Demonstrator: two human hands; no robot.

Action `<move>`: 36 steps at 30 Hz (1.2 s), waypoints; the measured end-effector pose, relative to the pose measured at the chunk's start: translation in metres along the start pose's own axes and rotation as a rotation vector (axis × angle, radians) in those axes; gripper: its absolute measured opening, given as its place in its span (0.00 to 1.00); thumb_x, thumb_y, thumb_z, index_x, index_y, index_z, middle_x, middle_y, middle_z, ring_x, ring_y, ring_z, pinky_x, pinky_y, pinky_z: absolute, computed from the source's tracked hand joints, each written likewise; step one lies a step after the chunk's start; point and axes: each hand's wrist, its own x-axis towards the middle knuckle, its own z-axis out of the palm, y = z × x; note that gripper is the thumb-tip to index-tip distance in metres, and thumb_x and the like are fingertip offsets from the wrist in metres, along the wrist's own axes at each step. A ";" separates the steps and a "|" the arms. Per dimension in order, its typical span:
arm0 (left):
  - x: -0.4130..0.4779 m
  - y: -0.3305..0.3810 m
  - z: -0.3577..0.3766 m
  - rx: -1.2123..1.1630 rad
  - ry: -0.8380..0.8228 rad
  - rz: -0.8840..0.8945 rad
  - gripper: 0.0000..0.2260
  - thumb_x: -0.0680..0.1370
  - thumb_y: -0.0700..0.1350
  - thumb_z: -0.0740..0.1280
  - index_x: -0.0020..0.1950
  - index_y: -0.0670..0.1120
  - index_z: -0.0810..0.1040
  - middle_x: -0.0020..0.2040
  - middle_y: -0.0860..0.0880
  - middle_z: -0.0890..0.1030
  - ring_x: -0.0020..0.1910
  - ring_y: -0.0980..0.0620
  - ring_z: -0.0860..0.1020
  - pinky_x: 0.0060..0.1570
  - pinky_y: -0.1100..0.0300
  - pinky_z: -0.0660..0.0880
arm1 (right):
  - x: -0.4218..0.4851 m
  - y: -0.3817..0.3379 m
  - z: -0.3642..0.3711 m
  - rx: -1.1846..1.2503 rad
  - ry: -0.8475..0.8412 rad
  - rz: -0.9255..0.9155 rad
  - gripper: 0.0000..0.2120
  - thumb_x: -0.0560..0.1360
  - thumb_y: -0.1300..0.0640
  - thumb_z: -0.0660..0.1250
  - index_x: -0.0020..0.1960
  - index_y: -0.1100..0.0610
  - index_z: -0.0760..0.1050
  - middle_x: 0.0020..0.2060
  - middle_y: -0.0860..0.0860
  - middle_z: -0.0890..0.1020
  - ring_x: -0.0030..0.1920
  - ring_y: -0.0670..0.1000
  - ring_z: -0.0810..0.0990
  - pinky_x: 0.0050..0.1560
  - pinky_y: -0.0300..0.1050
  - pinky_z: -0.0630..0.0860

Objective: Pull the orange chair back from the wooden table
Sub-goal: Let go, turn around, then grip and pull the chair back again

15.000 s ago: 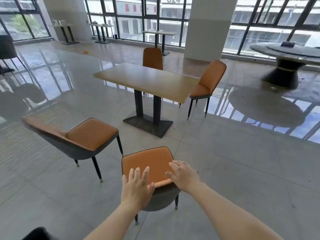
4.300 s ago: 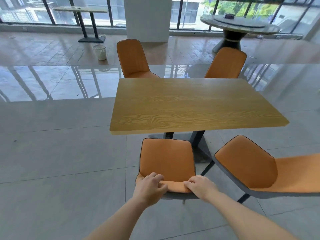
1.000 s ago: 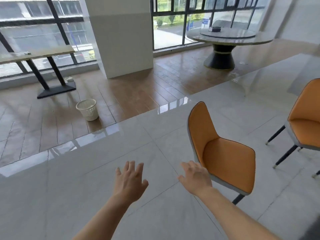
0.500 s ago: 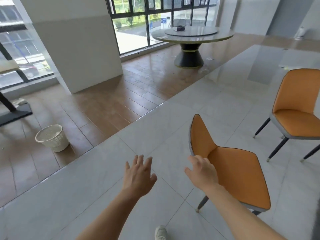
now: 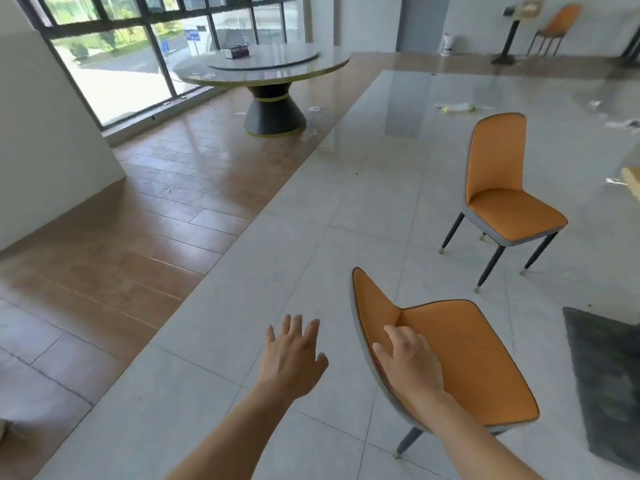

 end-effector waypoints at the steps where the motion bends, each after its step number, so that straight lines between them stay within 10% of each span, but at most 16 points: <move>1: 0.018 -0.004 0.000 0.013 -0.004 0.047 0.28 0.81 0.58 0.58 0.78 0.49 0.57 0.76 0.44 0.62 0.76 0.43 0.58 0.75 0.39 0.55 | 0.006 0.000 0.004 -0.001 0.007 0.039 0.24 0.81 0.39 0.57 0.71 0.50 0.70 0.63 0.49 0.78 0.60 0.53 0.75 0.55 0.49 0.77; 18: 0.217 -0.041 -0.011 0.192 -0.141 0.804 0.27 0.82 0.60 0.54 0.78 0.50 0.58 0.78 0.45 0.62 0.78 0.43 0.57 0.75 0.39 0.55 | 0.054 -0.082 0.058 0.090 0.058 0.883 0.16 0.82 0.39 0.52 0.59 0.44 0.73 0.59 0.44 0.76 0.57 0.49 0.72 0.48 0.48 0.66; 36: 0.304 0.026 0.039 0.449 -0.313 1.145 0.29 0.80 0.67 0.40 0.67 0.54 0.70 0.69 0.46 0.73 0.69 0.43 0.68 0.73 0.42 0.59 | 0.068 -0.079 0.078 0.061 0.143 1.155 0.27 0.77 0.31 0.45 0.54 0.42 0.78 0.52 0.41 0.80 0.58 0.46 0.74 0.57 0.46 0.70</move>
